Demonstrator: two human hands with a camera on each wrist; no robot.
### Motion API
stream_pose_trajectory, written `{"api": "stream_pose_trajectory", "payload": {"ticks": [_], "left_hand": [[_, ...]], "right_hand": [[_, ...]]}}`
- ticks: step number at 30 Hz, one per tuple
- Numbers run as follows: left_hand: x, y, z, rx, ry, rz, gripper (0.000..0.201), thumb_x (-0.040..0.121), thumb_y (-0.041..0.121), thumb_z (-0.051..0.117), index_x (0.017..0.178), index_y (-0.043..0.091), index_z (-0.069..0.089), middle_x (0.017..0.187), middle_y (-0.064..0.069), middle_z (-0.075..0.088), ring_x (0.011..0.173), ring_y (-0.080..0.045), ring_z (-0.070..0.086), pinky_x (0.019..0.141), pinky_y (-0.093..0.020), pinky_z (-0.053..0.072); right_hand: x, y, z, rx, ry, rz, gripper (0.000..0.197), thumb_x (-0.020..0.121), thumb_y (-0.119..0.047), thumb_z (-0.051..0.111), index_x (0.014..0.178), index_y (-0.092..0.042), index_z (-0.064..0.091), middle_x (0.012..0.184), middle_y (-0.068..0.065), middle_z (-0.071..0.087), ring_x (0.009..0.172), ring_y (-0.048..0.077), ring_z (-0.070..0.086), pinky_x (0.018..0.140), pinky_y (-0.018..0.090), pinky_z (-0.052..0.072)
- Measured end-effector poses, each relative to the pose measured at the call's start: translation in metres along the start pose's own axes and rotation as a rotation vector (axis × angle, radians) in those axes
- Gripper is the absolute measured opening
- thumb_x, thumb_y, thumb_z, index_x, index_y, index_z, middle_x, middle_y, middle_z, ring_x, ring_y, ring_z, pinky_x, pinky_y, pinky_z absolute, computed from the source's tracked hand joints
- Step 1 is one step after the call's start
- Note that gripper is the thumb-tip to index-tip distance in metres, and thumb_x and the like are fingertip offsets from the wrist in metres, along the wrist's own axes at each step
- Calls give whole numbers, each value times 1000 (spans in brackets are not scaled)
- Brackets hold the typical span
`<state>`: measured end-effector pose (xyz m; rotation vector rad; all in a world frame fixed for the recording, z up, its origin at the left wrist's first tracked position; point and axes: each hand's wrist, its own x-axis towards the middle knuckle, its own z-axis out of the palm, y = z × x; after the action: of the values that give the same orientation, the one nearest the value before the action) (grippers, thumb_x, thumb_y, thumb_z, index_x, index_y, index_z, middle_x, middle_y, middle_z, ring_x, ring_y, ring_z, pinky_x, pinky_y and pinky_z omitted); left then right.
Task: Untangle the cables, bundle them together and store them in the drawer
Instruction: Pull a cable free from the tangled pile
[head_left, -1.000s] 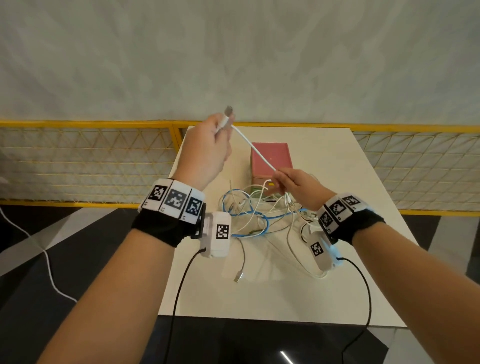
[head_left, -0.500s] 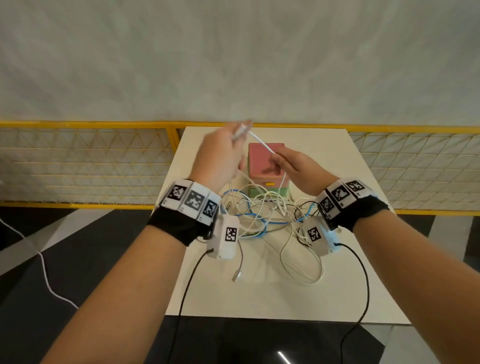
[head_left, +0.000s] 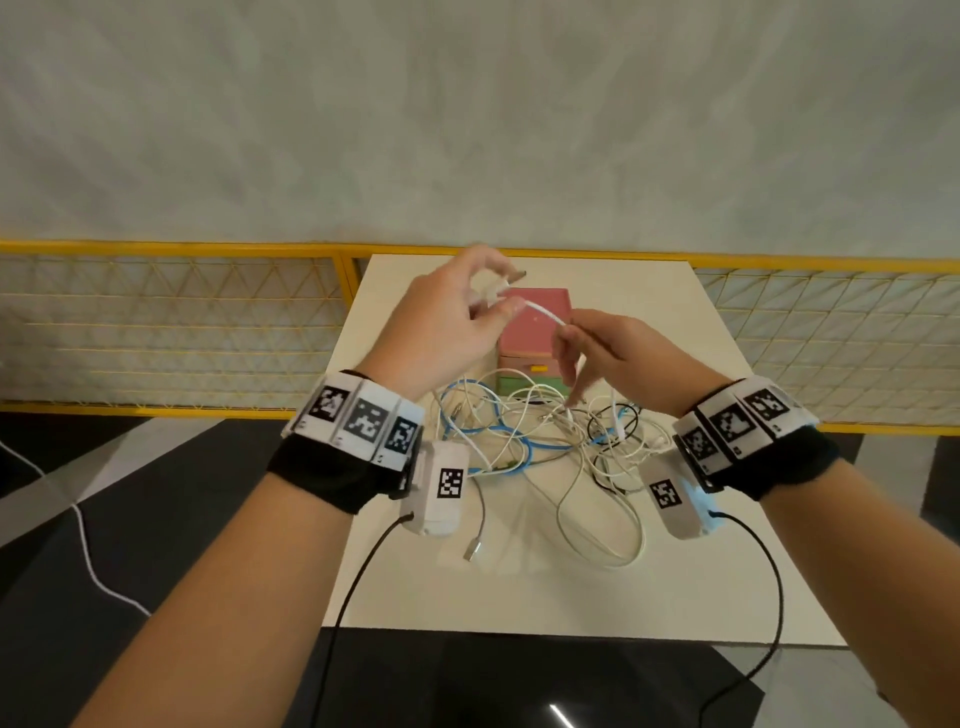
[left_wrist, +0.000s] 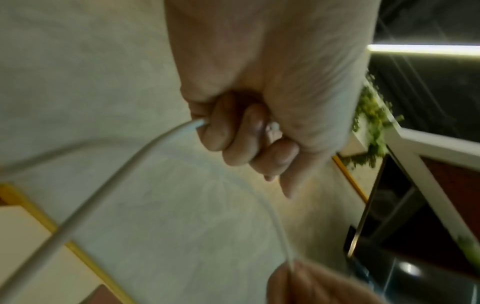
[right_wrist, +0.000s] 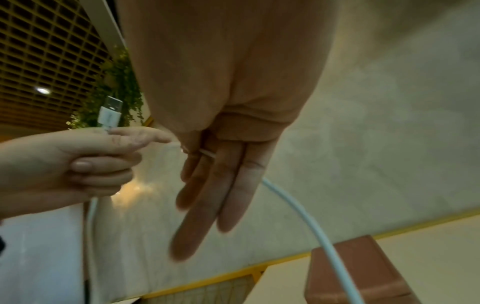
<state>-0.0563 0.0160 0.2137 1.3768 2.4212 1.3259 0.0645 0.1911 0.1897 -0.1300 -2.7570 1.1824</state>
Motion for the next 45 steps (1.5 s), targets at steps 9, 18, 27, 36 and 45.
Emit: {"api": "stream_pose_trajectory", "payload": {"ticks": [9,18,27,36,45], "left_hand": [[-19,35,-16,-509,-144,-35,46,107,27,32,85,7,67,61,-1,39,57,-17,33,53,-26,30],[-49,67,-9,-477,-331,43,48,107,24,26,111,5,70,117,-5,70,109,-6,61,80,-4,42],[-61,56,-9,-401,-255,94,39,106,26,33,112,13,70,117,-17,66,111,-16,60,88,-3,39],[-66,40,10,-455,-197,5,26,100,25,52,109,11,73,83,-1,67,57,-36,66,50,-36,52],[-53,29,-11,-633,72,45,21,98,15,55,109,4,70,92,-3,73,80,-11,72,77,-19,54]], "right_hand": [[-69,-61,7,-183,-523,104,23,97,-41,43,97,-24,60,90,-15,72,41,19,63,56,23,53],[-75,-71,19,-76,-111,-131,29,95,-35,47,116,-17,57,105,-8,64,96,4,63,86,24,51],[-80,-70,51,276,-89,-21,24,103,-17,30,98,-1,48,75,17,65,73,26,71,69,46,58],[-62,-60,66,249,92,-102,19,99,-9,34,95,-11,52,74,7,61,71,17,64,71,36,53],[-70,-14,114,65,-265,103,19,99,-10,35,111,-14,50,95,1,69,84,-4,60,79,17,45]]}}
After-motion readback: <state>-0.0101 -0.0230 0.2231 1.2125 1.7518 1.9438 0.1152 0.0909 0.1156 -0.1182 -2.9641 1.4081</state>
